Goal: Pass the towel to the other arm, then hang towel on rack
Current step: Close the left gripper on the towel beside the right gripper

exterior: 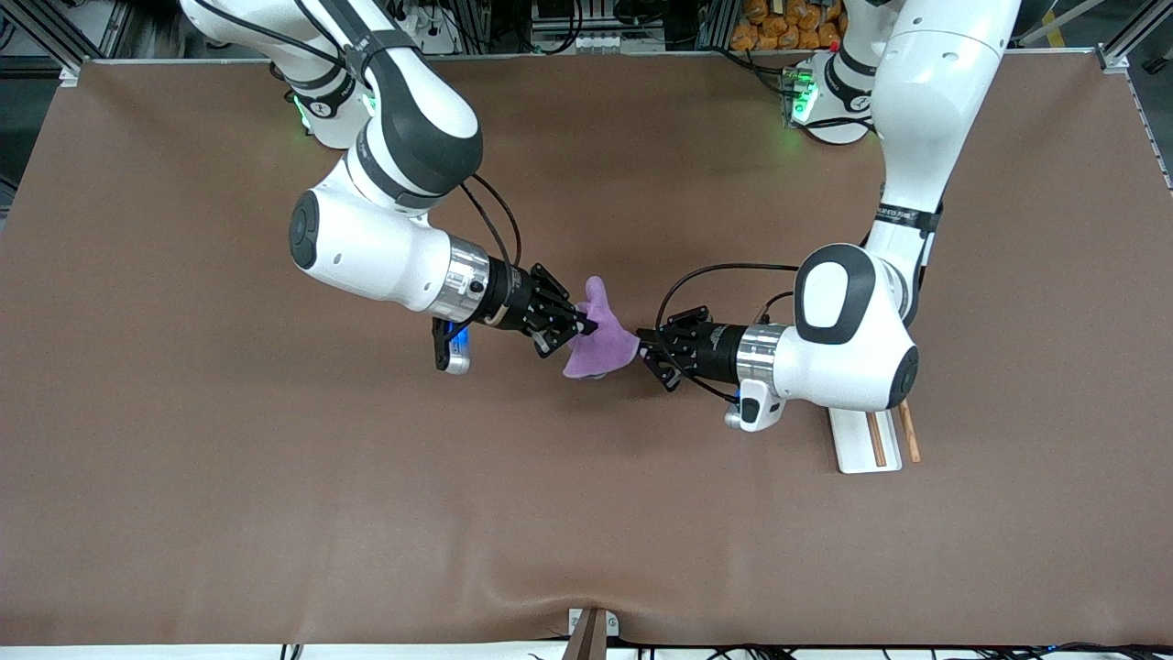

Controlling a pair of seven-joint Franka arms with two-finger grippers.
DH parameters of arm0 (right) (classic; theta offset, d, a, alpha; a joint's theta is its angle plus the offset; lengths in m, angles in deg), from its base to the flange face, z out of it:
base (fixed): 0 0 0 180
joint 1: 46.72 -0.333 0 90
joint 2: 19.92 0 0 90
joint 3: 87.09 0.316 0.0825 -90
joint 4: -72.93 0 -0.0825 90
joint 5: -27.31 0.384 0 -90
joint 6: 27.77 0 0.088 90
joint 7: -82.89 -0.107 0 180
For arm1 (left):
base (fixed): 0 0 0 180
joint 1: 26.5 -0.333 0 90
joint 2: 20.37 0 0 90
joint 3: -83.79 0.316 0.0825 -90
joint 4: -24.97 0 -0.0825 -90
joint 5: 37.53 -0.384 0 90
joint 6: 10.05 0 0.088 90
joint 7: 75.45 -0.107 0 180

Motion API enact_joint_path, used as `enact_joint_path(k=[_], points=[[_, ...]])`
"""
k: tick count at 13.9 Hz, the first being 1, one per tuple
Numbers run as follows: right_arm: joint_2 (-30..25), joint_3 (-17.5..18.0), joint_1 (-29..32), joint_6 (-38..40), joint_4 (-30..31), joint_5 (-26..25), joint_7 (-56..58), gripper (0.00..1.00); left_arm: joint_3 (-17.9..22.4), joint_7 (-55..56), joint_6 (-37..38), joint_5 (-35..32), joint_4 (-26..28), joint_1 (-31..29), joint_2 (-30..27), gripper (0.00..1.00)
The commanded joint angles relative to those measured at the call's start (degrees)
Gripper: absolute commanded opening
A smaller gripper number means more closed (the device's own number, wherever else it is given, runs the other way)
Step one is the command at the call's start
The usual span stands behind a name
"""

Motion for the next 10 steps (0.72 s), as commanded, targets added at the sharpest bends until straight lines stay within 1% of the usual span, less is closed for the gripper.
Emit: enact_joint_path(k=[1, 4, 7, 10], points=[[0.9, 0.2, 0.4, 0.2, -1.6, 0.4, 0.1, 0.00, -0.1, -0.4, 0.8, 1.4, 0.3, -0.2, -0.8, 0.00], [0.9, 0.2, 0.4, 0.2, -1.6, 0.4, 0.1, 0.00, -0.1, -0.4, 0.9, 1.5, 0.3, -0.2, -0.8, 0.00], [0.9, 0.2, 0.4, 0.2, -1.6, 0.5, 0.1, 0.00, 0.0, -0.4, 1.1, 3.0, 0.3, -0.6, -0.8, 0.00], [1.0, 0.2, 0.4, 0.2, -1.6, 0.4, 0.1, 0.00, -0.1, -2.0, 5.0, 2.7, 0.1, -3.4, -1.2, 0.00]])
